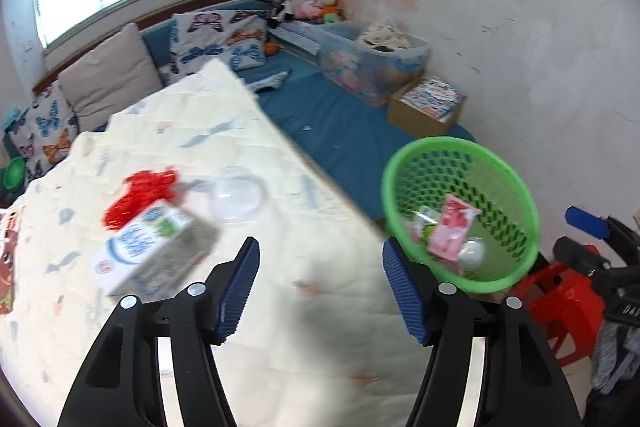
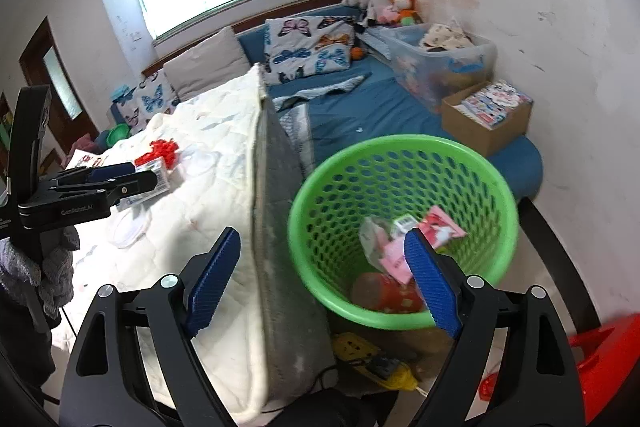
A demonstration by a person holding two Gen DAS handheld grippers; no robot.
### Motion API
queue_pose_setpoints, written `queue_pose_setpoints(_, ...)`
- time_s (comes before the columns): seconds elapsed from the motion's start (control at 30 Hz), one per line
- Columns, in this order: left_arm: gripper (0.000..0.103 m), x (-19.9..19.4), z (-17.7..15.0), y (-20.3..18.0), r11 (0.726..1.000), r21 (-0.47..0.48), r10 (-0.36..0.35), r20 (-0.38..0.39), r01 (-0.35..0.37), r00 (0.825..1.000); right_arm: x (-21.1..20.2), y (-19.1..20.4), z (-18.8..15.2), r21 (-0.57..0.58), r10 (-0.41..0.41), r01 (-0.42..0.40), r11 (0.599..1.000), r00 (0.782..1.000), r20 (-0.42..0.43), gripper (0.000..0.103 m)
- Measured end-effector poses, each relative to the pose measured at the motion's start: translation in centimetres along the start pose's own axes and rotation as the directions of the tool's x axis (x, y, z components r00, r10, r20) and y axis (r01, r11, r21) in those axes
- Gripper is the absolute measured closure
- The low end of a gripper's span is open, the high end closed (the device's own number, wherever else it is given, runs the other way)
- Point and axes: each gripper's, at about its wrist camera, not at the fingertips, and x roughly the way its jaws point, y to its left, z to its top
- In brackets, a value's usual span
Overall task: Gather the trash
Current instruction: 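Move both tools back over the bed toward the white milk carton, then grasp the white milk carton with the left tool and lift it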
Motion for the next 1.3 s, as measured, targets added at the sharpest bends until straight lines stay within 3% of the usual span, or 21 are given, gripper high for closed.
queue_pose_setpoints(0.23,0.039,-0.2,-0.7,5.5,0.995,-0.046,0.083,-0.008,-0.083,0.997,1.3,3.0,0.7,-0.041,0.043,-0.043,0.998,0.999,-0.015,0.018)
queue_pose_setpoints(0.5,0.027,1.1,-1.0,10.3,0.991,-0.036,0.129,-0.034,-0.13,0.991,3.1,6.3,1.4,-0.088,0.075,-0.078,0.993,0.996,-0.043,0.018)
queue_pose_setpoints(0.73,0.014,2.7,-0.8,12.3,0.994,0.002,0.108,-0.059,-0.108,0.992,4.7,8.0,1.9,-0.105,0.097,-0.103,0.989,0.993,-0.065,0.018)
queue_pose_setpoints(1.3,0.013,6.3,0.1,15.4,0.995,0.092,-0.029,-0.127,0.041,0.992,8.3,11.9,2.4,-0.143,0.125,-0.142,0.98,0.985,-0.123,0.017)
